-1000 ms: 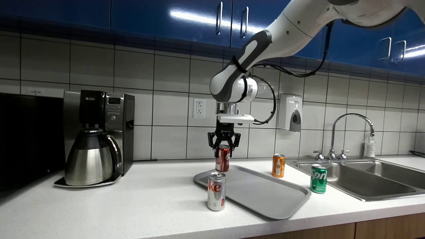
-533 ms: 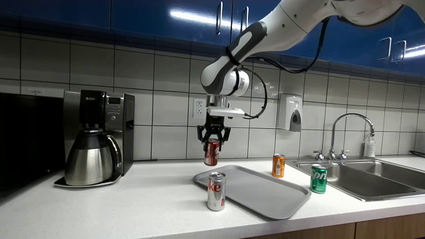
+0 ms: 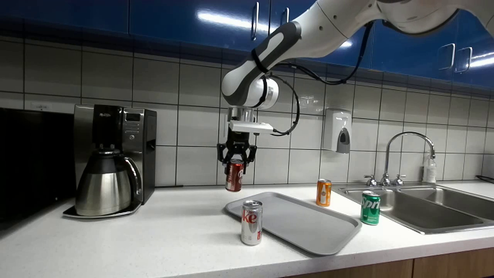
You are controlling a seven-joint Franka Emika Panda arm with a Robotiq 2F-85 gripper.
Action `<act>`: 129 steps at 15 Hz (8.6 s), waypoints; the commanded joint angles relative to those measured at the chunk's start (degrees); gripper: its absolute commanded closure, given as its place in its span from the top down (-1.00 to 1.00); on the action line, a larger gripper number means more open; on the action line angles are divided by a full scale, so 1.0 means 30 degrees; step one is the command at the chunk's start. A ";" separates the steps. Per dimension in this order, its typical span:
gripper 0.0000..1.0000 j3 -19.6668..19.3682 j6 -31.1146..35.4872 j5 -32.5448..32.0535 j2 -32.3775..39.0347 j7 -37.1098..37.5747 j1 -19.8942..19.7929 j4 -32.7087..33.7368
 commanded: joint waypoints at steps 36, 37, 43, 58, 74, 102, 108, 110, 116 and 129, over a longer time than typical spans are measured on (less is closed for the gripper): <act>-0.24 0.0801 -0.2580 -0.0457 0.3420 0.1732 0.2406 0.4564; -0.24 0.0797 -0.2585 -0.0506 0.3401 0.1703 0.2429 0.4502; -0.24 0.0833 -0.2476 -0.0597 0.3052 0.1462 0.2361 0.3863; -0.24 0.0818 -0.1927 -0.0513 0.2936 0.0864 0.1776 0.2157; 0.00 0.0770 -0.1952 -0.0601 0.2887 0.0882 0.1740 0.1688; 1.00 0.0942 -0.1391 0.0000 -0.2769 -0.0093 -0.0370 -0.2810; 1.00 0.0865 -0.0685 0.0278 -0.4881 -0.0502 -0.1575 -0.5825; 1.00 0.0825 -0.0359 0.0255 -0.5701 -0.0643 -0.1917 -0.6863; 1.00 0.0745 0.0299 0.0901 -0.8065 -0.1262 -0.2910 -0.9699; 1.00 0.0440 -0.0454 0.1753 -1.2056 -0.2160 -0.3684 -1.3557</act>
